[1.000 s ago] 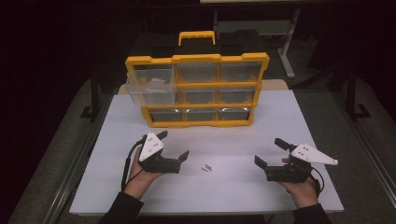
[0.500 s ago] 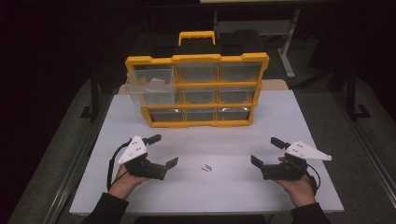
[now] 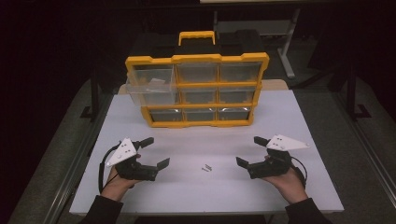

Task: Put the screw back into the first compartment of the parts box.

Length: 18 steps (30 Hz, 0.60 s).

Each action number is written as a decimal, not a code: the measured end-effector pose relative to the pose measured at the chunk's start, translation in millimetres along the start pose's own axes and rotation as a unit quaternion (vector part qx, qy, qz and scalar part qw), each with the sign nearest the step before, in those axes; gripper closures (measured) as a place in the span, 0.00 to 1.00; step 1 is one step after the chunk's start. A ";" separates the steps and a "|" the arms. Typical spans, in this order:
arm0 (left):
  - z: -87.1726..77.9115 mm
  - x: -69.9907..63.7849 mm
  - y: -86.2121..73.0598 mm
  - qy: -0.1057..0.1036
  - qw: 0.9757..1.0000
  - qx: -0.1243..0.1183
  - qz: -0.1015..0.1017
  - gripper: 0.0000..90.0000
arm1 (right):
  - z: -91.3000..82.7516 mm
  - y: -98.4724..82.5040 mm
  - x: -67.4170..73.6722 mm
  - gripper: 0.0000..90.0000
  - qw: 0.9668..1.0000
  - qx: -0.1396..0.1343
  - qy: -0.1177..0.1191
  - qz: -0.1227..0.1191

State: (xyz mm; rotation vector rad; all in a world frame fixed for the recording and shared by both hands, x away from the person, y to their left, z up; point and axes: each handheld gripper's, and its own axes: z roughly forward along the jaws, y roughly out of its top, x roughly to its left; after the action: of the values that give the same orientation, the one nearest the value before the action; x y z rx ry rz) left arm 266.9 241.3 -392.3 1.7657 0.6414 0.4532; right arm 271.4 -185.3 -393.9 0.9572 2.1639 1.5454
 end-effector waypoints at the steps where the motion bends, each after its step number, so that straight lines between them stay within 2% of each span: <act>1: -1.3 1.0 -0.3 -0.001 1.000 0.002 0.000 0.07 | 1.9 0.6 0.6 0.00 1.000 0.002 0.003 0.000; 8: -4.3 3.9 -5.0 -0.003 1.000 -0.002 -0.007 0.07 | 14.6 8.3 4.4 0.00 1.000 0.022 0.014 -0.002; 12: -5.5 3.7 -5.7 -0.006 1.000 -0.002 0.001 0.07 | 21.0 12.9 4.9 0.07 0.999 0.033 0.025 -0.003; 15: -6.1 3.7 -7.0 -0.007 1.000 0.001 0.004 0.07 | 24.9 15.4 5.3 0.08 0.999 0.039 0.026 -0.003; 18: -6.2 4.4 -9.7 -0.005 1.000 0.008 -0.008 0.07 | 29.3 19.5 5.8 0.09 0.998 0.052 0.024 -0.002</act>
State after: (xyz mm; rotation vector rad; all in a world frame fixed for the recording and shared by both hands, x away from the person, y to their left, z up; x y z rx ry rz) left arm 264.7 250.7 -399.9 1.7751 0.6526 0.4286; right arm 291.3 -156.7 -386.0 0.9548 2.2979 1.4811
